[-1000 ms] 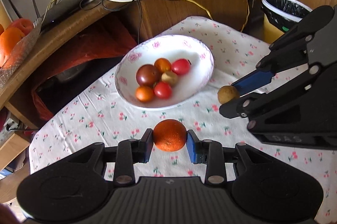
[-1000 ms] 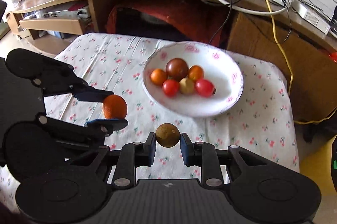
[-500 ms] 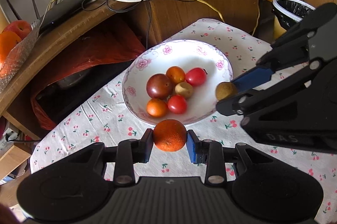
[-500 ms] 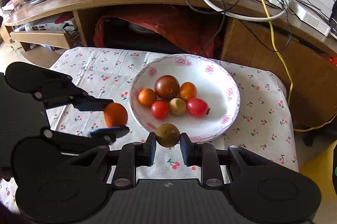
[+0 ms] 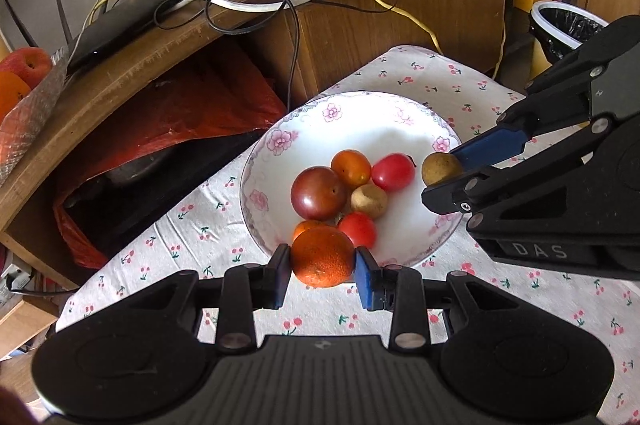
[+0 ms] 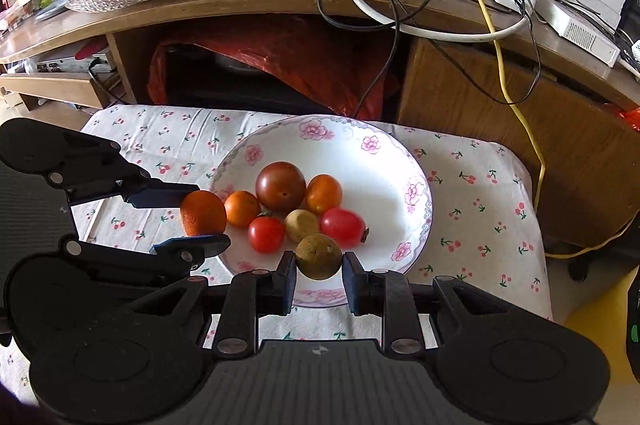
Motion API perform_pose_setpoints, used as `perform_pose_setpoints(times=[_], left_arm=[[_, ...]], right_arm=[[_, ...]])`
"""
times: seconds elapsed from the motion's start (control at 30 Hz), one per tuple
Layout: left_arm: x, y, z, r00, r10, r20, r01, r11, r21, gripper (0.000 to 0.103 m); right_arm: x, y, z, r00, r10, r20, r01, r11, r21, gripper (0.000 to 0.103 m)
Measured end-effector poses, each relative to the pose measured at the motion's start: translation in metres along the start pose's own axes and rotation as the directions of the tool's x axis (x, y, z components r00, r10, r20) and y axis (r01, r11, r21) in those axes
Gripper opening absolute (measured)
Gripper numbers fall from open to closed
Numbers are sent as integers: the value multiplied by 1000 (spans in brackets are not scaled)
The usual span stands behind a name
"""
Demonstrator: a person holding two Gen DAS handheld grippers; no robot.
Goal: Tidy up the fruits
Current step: 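Carry the potato and tangerine over the white bowl with both tools, then lower both fruits into the bowl and open both tools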
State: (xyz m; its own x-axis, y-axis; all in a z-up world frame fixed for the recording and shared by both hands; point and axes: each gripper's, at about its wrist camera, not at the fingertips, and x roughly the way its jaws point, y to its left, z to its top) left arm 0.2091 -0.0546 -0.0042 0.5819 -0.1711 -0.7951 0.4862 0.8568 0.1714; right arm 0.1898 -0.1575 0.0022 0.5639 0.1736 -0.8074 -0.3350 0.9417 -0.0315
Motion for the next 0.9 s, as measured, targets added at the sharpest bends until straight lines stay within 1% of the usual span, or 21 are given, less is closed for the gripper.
perform_pose_setpoints(times=[0.3,0.57,0.9], left_arm=[[11,0,8,1000,-5,8,5,1000,-2,42],[20,5,13,1000,-10,17,10,1000,-22,42],[28,8,18,999,-22,26,23,999,-36,42]], right_arm=[[8,-10,4,1000,-17,2,17,1000,10,20],[17,-15,9,1000,-30,0,30,1000,9,20],[31,-20,18,1000,-27,0,27,1000,-6,20]])
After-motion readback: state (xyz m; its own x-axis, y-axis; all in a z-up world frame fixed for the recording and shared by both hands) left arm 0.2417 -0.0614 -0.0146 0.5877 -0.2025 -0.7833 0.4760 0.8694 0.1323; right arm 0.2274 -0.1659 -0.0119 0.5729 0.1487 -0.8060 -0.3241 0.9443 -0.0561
